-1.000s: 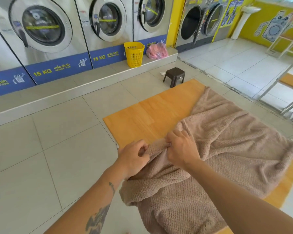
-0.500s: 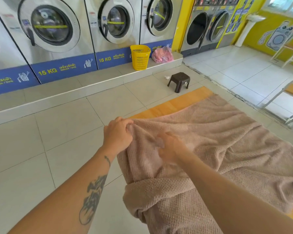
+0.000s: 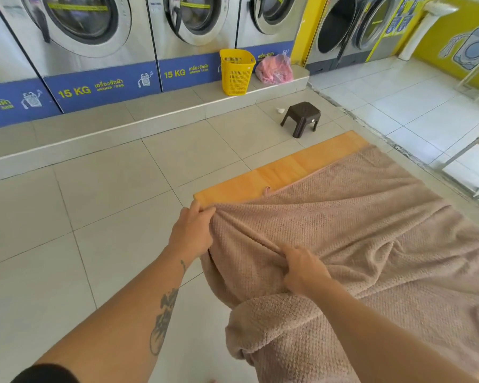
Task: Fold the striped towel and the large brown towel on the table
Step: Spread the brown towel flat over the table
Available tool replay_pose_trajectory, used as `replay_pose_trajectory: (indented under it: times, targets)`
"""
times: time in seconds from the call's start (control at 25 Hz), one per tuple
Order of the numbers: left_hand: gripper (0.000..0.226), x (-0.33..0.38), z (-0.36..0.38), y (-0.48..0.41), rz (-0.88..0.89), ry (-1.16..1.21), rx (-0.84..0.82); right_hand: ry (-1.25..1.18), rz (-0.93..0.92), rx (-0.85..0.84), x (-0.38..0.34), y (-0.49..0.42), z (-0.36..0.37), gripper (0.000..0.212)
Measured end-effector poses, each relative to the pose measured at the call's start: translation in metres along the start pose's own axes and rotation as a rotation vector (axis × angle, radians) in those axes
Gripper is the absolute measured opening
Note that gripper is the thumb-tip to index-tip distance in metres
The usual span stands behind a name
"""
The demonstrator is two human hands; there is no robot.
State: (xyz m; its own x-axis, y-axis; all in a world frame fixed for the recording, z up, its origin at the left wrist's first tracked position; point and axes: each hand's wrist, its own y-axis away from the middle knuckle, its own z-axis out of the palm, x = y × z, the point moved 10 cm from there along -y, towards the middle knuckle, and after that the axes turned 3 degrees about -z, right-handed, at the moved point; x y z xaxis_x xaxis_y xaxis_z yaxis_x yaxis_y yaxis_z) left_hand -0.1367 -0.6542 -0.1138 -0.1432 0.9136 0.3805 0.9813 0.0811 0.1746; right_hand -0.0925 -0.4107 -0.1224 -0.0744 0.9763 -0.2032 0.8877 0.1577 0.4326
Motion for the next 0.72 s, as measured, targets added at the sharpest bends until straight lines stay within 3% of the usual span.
replay_pose_trajectory:
  times: [0.08,0.2,0.44,0.6,0.72]
  targets:
    - [0.061,-0.001,-0.018,-0.014,-0.007,0.0,0.063,-0.097,-0.046,0.117,-0.007,-0.006,-0.019,0.033]
    - [0.06,-0.002,-0.024,-0.023,-0.036,-0.002,0.031,-0.234,-0.167,0.236,-0.025,-0.013,-0.043,0.042]
    - [0.032,0.032,0.023,0.043,-0.005,0.285,0.051,-0.313,-0.109,0.19,0.012,0.027,-0.027,0.05]
    - [0.028,0.04,0.064,0.117,-0.129,0.438,0.107,-0.262,-0.1,0.257,0.068,0.087,-0.006,0.035]
    - [0.025,0.064,0.068,0.172,-0.078,0.439,0.22,-0.23,-0.119,0.196,0.095,0.128,0.023,0.031]
